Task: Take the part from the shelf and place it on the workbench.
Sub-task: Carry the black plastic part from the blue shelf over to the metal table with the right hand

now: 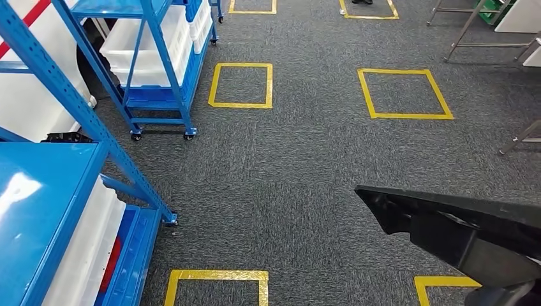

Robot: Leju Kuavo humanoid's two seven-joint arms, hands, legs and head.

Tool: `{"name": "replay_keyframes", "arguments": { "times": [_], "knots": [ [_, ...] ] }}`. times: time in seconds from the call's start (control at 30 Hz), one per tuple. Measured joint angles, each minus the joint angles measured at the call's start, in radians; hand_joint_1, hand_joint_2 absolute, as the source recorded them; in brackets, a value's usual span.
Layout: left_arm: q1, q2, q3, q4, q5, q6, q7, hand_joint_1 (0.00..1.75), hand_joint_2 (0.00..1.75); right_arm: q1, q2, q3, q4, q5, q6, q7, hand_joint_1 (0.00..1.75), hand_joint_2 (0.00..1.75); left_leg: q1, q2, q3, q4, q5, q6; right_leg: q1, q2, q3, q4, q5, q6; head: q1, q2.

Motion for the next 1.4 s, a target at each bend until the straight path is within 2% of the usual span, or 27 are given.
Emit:
{"name": "replay_keyframes", "arguments": {
  "times": [0.03, 0.1, 0.13, 0.2, 0.27, 0.33, 0.37, 0.4, 0.43, 0.5, 0.57, 0.6, 0.63, 0.67, 0.77, 0.83, 0.87, 0.9, 0.97, 1.03, 1.07, 1.13, 1.2, 1.27, 1.33, 1.37, 1.4],
  "knots": [
    [0.000, 0.000, 0.000, 0.000, 0.000, -0.001, 0.000, 0.00, 0.00, 0.000, -0.001, 0.000, 0.000, 0.001, -0.002, 0.000, 1.75, 1.75, -0.001, 0.008, 0.005, 0.000, -0.002, -0.006, 0.004, -0.009, 0.009, -0.018, 0.001, -0.006, -0.001, 0.000],
    [-0.003, 0.000, 0.000, 0.000, 0.000, -0.006, 0.000, 0.00, 0.00, 0.000, -0.001, 0.001, 0.000, 0.004, -0.005, 0.001, 1.75, 1.75, -0.001, 0.027, 0.013, -0.003, -0.005, -0.017, 0.008, 0.014, 0.007, -0.019, 0.003, -0.018, -0.002, 0.000],
    [-0.005, 0.000, 0.000, 0.000, 0.000, -0.010, -0.001, 0.00, 0.00, 0.001, -0.001, 0.002, -0.001, 0.006, -0.007, 0.001, 1.75, 1.75, 0.001, 0.022, 0.015, 0.002, -0.011, -0.023, 0.007, 0.026, 0.008, -0.024, 0.006, -0.025, -0.002, 0.000],
    [-0.007, 0.000, 0.000, 0.000, 0.000, -0.014, -0.002, 0.00, 0.00, 0.000, -0.002, 0.004, -0.001, 0.010, -0.013, 0.001, 1.75, 1.75, 0.005, -0.025, -0.005, 0.055, -0.051, -0.031, 0.003, 0.050, 0.011, -0.034, 0.013, -0.039, -0.004, 0.000],
    [-0.005, 0.000, 0.000, 0.000, 0.000, -0.018, -0.002, 0.00, 0.00, -0.001, -0.003, 0.010, 0.000, 0.012, -0.021, 0.002, 1.75, 1.75, 0.008, -0.079, -0.067, 0.187, -0.120, -0.033, 0.004, 0.075, 0.009, -0.036, 0.016, -0.048, -0.007, 0.000],
    [-0.001, 0.000, 0.000, 0.000, 0.000, -0.022, 0.000, 0.00, 0.00, -0.002, -0.004, 0.014, 0.000, 0.015, -0.027, 0.002, 1.75, 1.75, 0.008, -0.092, -0.121, 0.291, -0.148, -0.032, 0.007, 0.107, 0.008, -0.034, 0.017, -0.051, -0.008, 0.000],
    [0.000, 0.000, 0.000, 0.000, 0.000, -0.023, 0.002, 0.00, 0.00, -0.001, -0.004, 0.016, 0.000, 0.017, -0.030, 0.003, 1.75, 1.75, 0.008, -0.094, -0.125, 0.290, -0.131, -0.031, 0.008, 0.124, 0.008, -0.032, 0.016, -0.050, -0.008, 0.000],
    [0.001, 0.000, 0.000, 0.000, 0.000, -0.025, 0.004, 0.00, 0.00, -0.001, -0.005, 0.018, 0.000, 0.020, -0.033, 0.003, 1.75, 1.75, 0.008, -0.098, -0.109, 0.248, -0.095, -0.029, 0.008, 0.140, 0.008, -0.029, 0.016, -0.049, -0.008, 0.000],
    [0.001, 0.000, 0.000, 0.000, 0.000, -0.026, 0.005, 0.00, 0.00, -0.002, -0.006, 0.021, 0.000, 0.021, -0.037, 0.003, 1.75, 1.75, 0.010, -0.114, -0.082, 0.179, -0.052, -0.026, 0.007, 0.156, 0.008, -0.024, 0.014, -0.047, -0.008, 0.000],
    [0.001, 0.000, 0.000, 0.000, 0.000, -0.026, 0.007, 0.00, 0.00, -0.002, -0.008, 0.027, 0.000, 0.023, -0.043, 0.004, 1.75, 1.75, 0.012, -0.163, -0.036, 0.060, -0.002, -0.022, 0.008, 0.183, 0.002, -0.013, 0.011, -0.039, -0.008, 0.000],
    [0.001, 0.001, 0.000, 0.000, 0.000, -0.026, 0.008, 0.00, 0.00, -0.002, -0.010, 0.029, 0.000, 0.024, -0.044, 0.004, 1.75, 1.75, 0.010, -0.184, -0.024, 0.025, 0.000, -0.018, 0.006, 0.206, -0.008, -0.008, 0.012, -0.026, -0.008, 0.000],
    [0.000, 0.001, 0.000, 0.000, 0.000, -0.026, 0.008, 0.00, 0.00, -0.001, -0.010, 0.030, 0.000, 0.024, -0.045, 0.004, 1.75, 1.75, 0.009, -0.173, -0.024, 0.023, 0.002, -0.014, 0.003, 0.219, -0.012, -0.009, 0.015, -0.018, -0.008, 0.000],
    [-0.002, 0.000, 0.000, 0.000, 0.000, -0.026, 0.009, 0.00, 0.00, 0.000, -0.011, 0.030, 0.000, 0.024, -0.045, 0.004, 1.75, 1.75, 0.010, -0.159, -0.021, 0.018, 0.006, -0.008, 0.002, 0.218, -0.015, -0.007, 0.015, -0.013, -0.008, 0.000],
    [-0.003, 0.000, 0.000, 0.000, 0.000, -0.026, 0.009, 0.00, 0.00, 0.000, -0.012, 0.030, 0.000, 0.024, -0.046, 0.004, 1.75, 1.75, 0.011, -0.145, -0.019, 0.012, 0.010, -0.001, 0.003, 0.198, -0.022, 0.004, 0.007, -0.008, -0.007, 0.000],
    [0.000, 0.000, 0.000, 0.000, -0.002, -0.031, 0.005, 0.00, 0.00, -0.001, -0.019, 0.031, 0.000, 0.027, -0.057, 0.004, 1.75, 1.75, 0.009, -0.100, -0.017, 0.000, 0.018, 0.011, 0.006, 0.101, -0.091, 0.144, -0.075, 0.004, -0.001, 0.000],
    [0.004, 0.000, 0.000, 0.000, -0.003, -0.037, 0.000, 0.00, 0.00, 0.000, -0.024, 0.033, 0.000, 0.029, -0.068, 0.005, 1.75, 1.75, 0.007, -0.067, -0.017, 0.000, 0.016, 0.012, 0.002, 0.082, -0.141, 0.246, -0.111, 0.010, -0.001, 0.000],
    [0.004, 0.000, 0.000, 0.000, -0.003, -0.040, -0.002, 0.00, 0.00, 0.000, -0.026, 0.034, 0.000, 0.031, -0.073, 0.005, 1.75, 1.75, 0.006, -0.052, -0.017, 0.000, 0.014, 0.011, 0.001, 0.078, -0.143, 0.252, -0.103, 0.012, -0.001, 0.000],
    [0.003, 0.000, 0.000, 0.000, -0.003, -0.042, -0.004, 0.00, 0.00, 0.001, -0.029, 0.036, 0.000, 0.032, -0.077, 0.005, 1.75, 1.75, 0.006, -0.038, -0.015, 0.000, 0.011, 0.010, 0.000, 0.072, -0.124, 0.218, -0.077, 0.013, -0.001, 0.000],
    [0.001, -0.001, 0.000, 0.000, -0.003, -0.044, -0.006, 0.00, 0.00, 0.000, -0.032, 0.040, 0.000, 0.034, -0.080, 0.006, 1.75, 1.75, 0.004, -0.014, -0.007, 0.000, 0.005, 0.005, 0.004, 0.036, -0.048, 0.082, -0.018, 0.007, -0.001, 0.000],
    [0.001, -0.001, 0.000, 0.000, -0.003, -0.044, -0.007, 0.00, 0.00, 0.000, -0.035, 0.044, 0.000, 0.035, -0.081, 0.006, 1.75, 1.75, 0.001, 0.004, 0.001, 0.000, -0.002, -0.005, 0.011, 0.006, 0.001, -0.009, 0.006, -0.007, -0.002, 0.000],
    [0.000, -0.001, 0.000, 0.000, -0.003, -0.044, -0.007, 0.00, 0.00, 0.000, -0.036, 0.046, 0.000, 0.035, -0.081, 0.006, 1.75, 1.75, -0.001, 0.013, 0.005, -0.001, -0.005, -0.010, 0.015, 0.005, 0.005, -0.019, 0.004, -0.014, -0.002, 0.000],
    [-0.004, -0.002, 0.000, 0.000, -0.003, -0.044, -0.007, 0.00, 0.00, 0.001, -0.036, 0.049, 0.000, 0.035, -0.081, 0.006, 1.75, 1.75, 0.000, 0.025, 0.011, -0.002, -0.010, -0.020, 0.013, 0.028, 0.003, -0.024, 0.007, -0.026, -0.002, 0.000],
    [-0.007, -0.002, 0.000, 0.000, -0.003, -0.044, -0.008, 0.00, 0.00, 0.002, -0.037, 0.051, 0.000, 0.036, -0.082, 0.006, 1.75, 1.75, 0.003, -0.013, 0.001, 0.034, -0.039, -0.029, 0.007, 0.051, 0.006, -0.032, 0.013, -0.039, -0.004, 0.000],
    [-0.005, -0.002, 0.000, 0.000, -0.004, -0.044, -0.008, 0.00, 0.00, 0.001, -0.038, 0.055, 0.000, 0.039, -0.091, 0.006, 1.75, 1.75, 0.006, -0.071, -0.051, 0.151, -0.104, -0.033, 0.005, 0.074, 0.008, -0.035, 0.015, -0.048, -0.007, 0.000],
    [-0.001, -0.002, 0.000, 0.000, -0.004, -0.044, -0.007, 0.00, 0.00, 0.001, -0.040, 0.058, 0.000, 0.041, -0.104, 0.007, 1.75, 1.75, 0.007, -0.091, -0.115, 0.276, -0.150, -0.034, 0.006, 0.102, 0.007, -0.034, 0.015, -0.051, -0.008, 0.000],
    [0.001, -0.002, 0.000, 0.000, -0.005, -0.044, -0.006, 0.00, 0.00, 0.001, -0.041, 0.061, 0.000, 0.042, -0.110, 0.007, 1.75, 1.75, 0.008, -0.092, -0.129, 0.296, -0.144, -0.035, 0.006, 0.118, 0.007, -0.032, 0.015, -0.051, -0.008, 0.000],
    [0.002, -0.002, 0.000, 0.000, -0.005, -0.044, -0.006, 0.00, 0.00, 0.001, -0.043, 0.063, 0.001, 0.043, -0.115, 0.007, 1.75, 1.75, 0.009, -0.094, -0.124, 0.275, -0.117, -0.034, 0.006, 0.135, 0.008, -0.029, 0.014, -0.049, -0.008, 0.000]
  ]
}}
